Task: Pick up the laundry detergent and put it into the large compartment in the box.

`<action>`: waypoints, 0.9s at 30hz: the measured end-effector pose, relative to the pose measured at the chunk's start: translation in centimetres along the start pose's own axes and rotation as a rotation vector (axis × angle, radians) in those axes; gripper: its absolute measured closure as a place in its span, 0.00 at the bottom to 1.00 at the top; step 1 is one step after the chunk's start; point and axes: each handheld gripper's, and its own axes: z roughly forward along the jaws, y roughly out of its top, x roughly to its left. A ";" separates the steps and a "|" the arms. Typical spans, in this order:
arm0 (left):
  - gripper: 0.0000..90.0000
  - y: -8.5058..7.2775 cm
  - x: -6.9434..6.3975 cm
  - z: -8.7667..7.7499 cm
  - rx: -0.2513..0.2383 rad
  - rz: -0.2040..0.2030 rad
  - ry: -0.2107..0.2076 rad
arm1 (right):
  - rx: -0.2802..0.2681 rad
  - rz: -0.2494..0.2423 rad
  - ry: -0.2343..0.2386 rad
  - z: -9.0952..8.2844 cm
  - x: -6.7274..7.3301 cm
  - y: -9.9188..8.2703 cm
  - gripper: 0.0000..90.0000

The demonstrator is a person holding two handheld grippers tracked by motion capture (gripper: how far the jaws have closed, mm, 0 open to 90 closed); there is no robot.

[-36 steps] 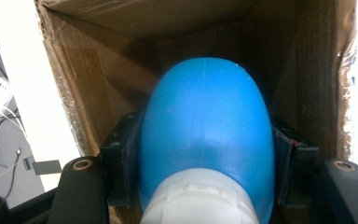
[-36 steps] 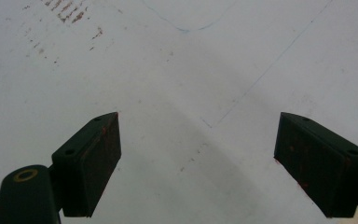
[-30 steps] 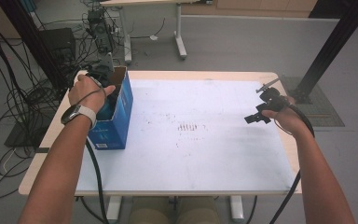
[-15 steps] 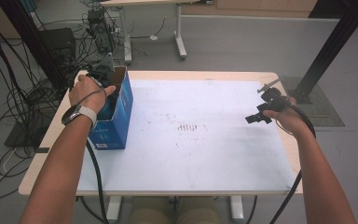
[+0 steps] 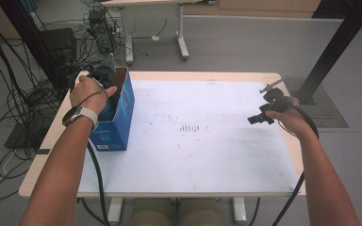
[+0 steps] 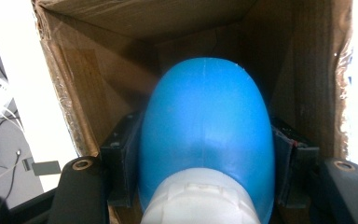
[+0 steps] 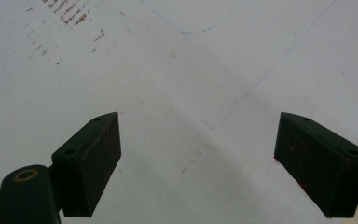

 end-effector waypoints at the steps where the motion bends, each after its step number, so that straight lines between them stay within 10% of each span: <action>1: 0.42 0.0 0.0 0.0 0.001 -0.001 -0.001 | 0.000 0.002 0.000 0.0 0.0 0.0 0.16; 27: 0.42 0.0 0.2 0.0 0.000 0.001 -0.008 | -0.004 0.005 0.001 0.0 -0.1 -0.2 0.16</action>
